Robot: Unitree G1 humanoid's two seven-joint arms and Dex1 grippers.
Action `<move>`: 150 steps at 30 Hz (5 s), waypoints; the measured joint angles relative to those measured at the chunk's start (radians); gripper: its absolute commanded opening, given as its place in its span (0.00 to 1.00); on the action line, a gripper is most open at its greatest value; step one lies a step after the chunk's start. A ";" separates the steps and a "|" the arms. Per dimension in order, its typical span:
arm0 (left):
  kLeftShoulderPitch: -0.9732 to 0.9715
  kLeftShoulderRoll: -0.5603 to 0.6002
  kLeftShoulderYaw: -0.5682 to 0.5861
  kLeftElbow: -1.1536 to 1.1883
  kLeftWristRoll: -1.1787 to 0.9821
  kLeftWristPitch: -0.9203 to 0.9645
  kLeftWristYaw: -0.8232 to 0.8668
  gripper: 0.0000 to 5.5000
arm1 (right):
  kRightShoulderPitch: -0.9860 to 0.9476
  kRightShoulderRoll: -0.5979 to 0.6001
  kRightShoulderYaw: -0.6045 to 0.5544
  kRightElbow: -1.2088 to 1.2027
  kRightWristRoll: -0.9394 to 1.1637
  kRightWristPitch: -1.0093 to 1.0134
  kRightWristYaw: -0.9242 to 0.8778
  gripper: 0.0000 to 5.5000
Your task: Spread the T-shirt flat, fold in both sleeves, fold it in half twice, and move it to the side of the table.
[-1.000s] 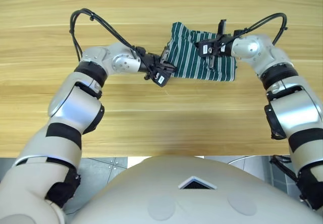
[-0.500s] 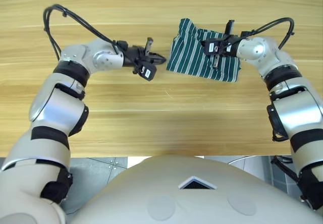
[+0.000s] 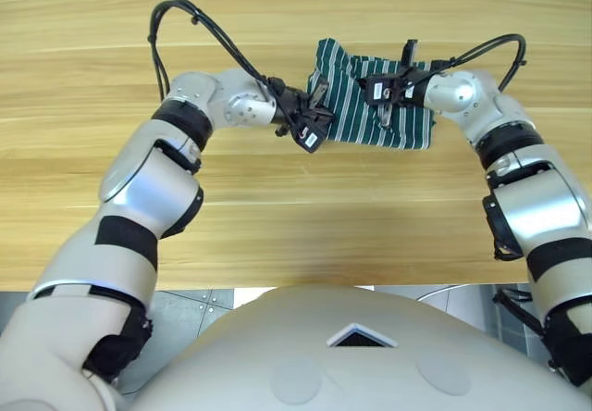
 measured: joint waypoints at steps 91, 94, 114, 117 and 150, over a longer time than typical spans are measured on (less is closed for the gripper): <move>0.087 0.185 0.081 -0.116 -0.077 -0.019 0.157 0.00 | 0.001 0.014 -0.193 0.182 0.115 0.223 -0.233 0.00; 0.096 0.183 0.081 -0.111 -0.076 -0.019 0.166 0.00 | 0.029 -0.038 -0.236 0.195 0.134 0.238 -0.265 0.00; 0.165 0.188 0.242 -0.076 -0.346 -0.102 0.081 0.00 | 0.121 -0.190 -0.434 0.119 0.279 0.130 -0.204 0.00; 0.175 0.164 0.373 -0.072 -0.624 -0.130 -0.088 0.00 | 0.122 -0.202 -0.498 -0.058 0.356 0.037 -0.179 0.00; 0.116 -0.033 1.131 0.167 -1.167 0.588 0.060 0.00 | -0.041 0.276 -0.651 0.225 0.470 0.198 -0.512 0.00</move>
